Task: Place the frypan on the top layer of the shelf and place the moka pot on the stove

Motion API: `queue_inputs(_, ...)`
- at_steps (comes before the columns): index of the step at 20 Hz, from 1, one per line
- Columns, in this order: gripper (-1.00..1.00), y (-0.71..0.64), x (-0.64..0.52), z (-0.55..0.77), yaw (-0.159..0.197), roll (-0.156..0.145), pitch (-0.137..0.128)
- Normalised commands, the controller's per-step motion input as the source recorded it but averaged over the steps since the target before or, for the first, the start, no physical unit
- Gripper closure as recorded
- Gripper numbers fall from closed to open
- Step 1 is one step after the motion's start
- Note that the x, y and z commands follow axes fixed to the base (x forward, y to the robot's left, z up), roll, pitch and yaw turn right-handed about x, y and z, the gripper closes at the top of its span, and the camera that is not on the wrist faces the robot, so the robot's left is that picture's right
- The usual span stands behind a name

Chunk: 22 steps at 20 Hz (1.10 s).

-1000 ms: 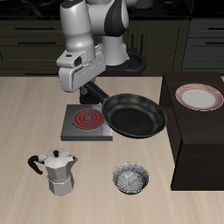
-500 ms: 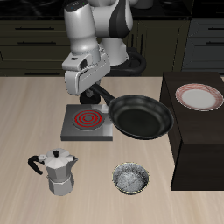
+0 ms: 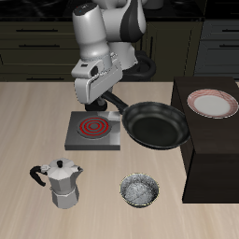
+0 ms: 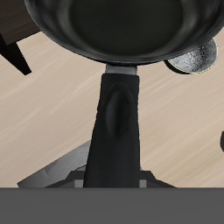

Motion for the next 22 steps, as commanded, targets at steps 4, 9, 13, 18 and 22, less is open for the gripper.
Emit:
queue_inputs(4,1.0,0.18,0.05,-0.05,0.01,0.035,-0.002)
queue_inputs(9,1.0,0.22,0.07,0.01,-0.004,0.035,-0.01)
queue_inputs(13,1.0,0.21,0.06,0.01,0.003,0.033,-0.016)
queue_inputs(18,1.0,0.24,0.08,0.01,-0.001,0.037,-0.017)
queue_inputs(22,1.0,0.28,0.06,0.0,0.007,0.053,-0.013)
